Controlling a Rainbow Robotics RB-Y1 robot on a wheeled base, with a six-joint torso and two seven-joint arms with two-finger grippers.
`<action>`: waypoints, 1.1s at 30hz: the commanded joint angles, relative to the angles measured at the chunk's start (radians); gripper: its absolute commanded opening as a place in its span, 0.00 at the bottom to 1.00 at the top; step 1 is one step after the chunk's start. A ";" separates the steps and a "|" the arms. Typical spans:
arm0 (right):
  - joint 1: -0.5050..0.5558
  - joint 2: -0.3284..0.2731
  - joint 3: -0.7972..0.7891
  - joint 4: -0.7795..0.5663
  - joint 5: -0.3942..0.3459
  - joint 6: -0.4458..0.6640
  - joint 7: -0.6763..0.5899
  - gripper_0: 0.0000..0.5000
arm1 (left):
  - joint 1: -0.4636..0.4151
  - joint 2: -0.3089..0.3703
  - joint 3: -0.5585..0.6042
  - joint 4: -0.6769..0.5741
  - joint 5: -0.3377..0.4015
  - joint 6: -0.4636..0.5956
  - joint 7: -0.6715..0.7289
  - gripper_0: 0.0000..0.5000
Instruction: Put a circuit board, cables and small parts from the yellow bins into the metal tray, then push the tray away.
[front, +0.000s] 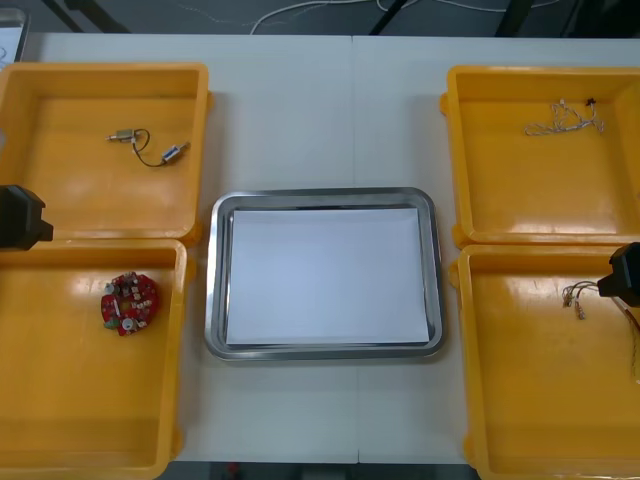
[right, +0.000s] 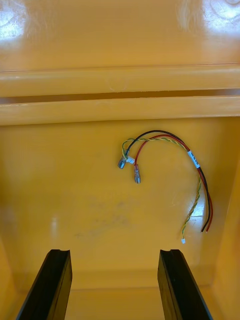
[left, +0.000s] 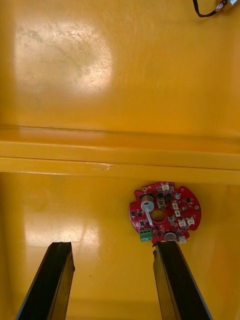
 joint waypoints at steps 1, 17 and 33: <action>0.014 -0.009 -0.033 -0.028 0.007 -0.009 0.029 1.00 | 0.018 0.042 0.030 -0.029 -0.002 0.006 -0.068 0.94; 0.014 -0.009 -0.033 -0.028 0.007 -0.009 0.029 1.00 | 0.018 0.042 0.030 -0.029 -0.002 0.006 -0.068 0.94; 0.014 -0.009 -0.033 -0.028 0.007 -0.009 0.029 1.00 | 0.018 0.042 0.030 -0.029 -0.002 0.006 -0.068 0.94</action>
